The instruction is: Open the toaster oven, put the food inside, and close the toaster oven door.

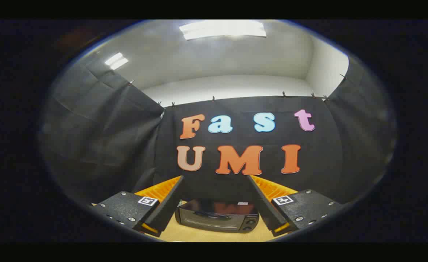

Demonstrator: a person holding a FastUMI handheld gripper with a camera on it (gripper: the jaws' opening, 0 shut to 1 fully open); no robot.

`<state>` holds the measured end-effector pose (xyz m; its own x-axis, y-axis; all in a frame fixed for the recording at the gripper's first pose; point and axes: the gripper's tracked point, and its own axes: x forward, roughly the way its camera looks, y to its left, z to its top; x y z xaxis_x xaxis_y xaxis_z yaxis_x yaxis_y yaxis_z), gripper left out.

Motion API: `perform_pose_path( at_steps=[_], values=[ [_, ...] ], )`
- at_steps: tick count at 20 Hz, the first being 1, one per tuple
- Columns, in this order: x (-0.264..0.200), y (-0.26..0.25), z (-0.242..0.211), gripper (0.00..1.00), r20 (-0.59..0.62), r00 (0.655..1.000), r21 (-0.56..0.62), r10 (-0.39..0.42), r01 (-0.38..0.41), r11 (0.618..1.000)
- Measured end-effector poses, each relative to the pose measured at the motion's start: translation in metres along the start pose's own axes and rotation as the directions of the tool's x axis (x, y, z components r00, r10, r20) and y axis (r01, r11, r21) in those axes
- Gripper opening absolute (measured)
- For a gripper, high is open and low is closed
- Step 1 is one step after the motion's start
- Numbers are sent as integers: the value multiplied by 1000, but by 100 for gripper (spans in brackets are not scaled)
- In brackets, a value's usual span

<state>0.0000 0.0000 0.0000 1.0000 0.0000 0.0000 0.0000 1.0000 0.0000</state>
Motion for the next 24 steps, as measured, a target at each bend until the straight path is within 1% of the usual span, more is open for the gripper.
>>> perform_pose_path(
  at_steps=[10, 15, 17, 20, 24],
  values=[
    [24, 7, -29, 99, -44, 999, 67, 15, -12, 998],
    [44, 10, -43, 99, -47, 999, 82, 12, -9, 997],
    [54, 12, -58, 99, -68, 998, 96, 15, -8, 995],
    [74, 13, -90, 99, -112, 994, 86, 3, 7, 996],
    [101, 22, -152, 99, -230, 973, 85, 6, 15, 996]
  ],
)
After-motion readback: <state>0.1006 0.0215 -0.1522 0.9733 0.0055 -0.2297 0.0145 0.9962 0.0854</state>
